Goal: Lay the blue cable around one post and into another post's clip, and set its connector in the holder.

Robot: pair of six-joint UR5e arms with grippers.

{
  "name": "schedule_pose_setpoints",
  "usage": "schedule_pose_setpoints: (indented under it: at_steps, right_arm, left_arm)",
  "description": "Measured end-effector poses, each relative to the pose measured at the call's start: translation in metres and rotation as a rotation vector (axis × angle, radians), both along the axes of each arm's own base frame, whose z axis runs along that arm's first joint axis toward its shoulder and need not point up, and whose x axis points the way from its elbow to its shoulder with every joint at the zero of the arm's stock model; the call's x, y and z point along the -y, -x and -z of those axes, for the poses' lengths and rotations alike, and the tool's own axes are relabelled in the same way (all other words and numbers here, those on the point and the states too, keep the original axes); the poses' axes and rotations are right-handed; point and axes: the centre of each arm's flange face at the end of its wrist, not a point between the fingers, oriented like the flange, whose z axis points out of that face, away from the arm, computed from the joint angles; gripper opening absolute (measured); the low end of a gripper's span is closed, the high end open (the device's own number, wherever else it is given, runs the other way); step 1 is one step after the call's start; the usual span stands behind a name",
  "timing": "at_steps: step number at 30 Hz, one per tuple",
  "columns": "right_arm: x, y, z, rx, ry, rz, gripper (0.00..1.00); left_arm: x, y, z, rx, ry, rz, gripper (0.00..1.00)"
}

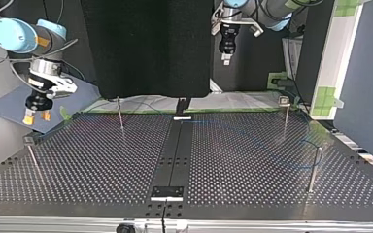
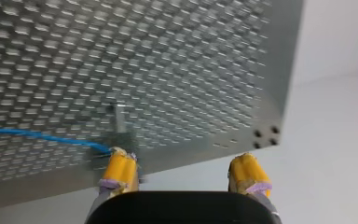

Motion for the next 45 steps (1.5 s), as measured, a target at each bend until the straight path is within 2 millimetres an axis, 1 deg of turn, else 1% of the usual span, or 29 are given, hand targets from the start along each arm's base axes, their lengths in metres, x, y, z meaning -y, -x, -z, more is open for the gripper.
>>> schedule_pose_setpoints:
  at_steps: [4, 8, 11, 17, 25, 32, 36, 45]
  right_arm:
    - [-0.016, -0.014, 0.031, -0.027, -0.072, -0.002, 1.0]
    - [-0.033, -0.029, 0.067, -0.073, -0.142, -0.013, 1.0]
    - [-0.045, -0.037, 0.089, -0.109, -0.191, -0.026, 1.0]
    - [-0.056, -0.06, 0.115, -0.183, -0.26, -0.037, 1.0]
    - [-0.07, -0.092, 0.148, -0.207, -0.311, -0.071, 1.0]
    - [-0.095, -0.127, 0.188, -0.23, -0.356, -0.152, 1.0]
    - [-0.107, -0.146, 0.197, -0.233, -0.347, -0.197, 1.0]
    - [-0.141, -0.185, 0.199, -0.252, -0.336, -0.32, 1.0]
  left_arm:
    - [0.005, -0.006, -0.004, 0.033, 0.026, 0.011, 1.0]
    - [0.009, -0.013, -0.009, 0.072, 0.049, 0.015, 1.0]
    - [0.011, -0.016, -0.011, 0.096, 0.062, 0.015, 1.0]
    - [0.012, -0.023, -0.015, 0.133, 0.1, 0.008, 1.0]
    - [0.007, -0.024, -0.013, 0.11, 0.091, -0.008, 1.0]
    - [0.003, -0.025, -0.011, 0.092, 0.073, -0.019, 1.0]
    - [0.001, -0.025, -0.01, 0.08, 0.056, -0.022, 1.0]
    - [-0.003, -0.024, -0.008, 0.06, 0.024, -0.027, 1.0]
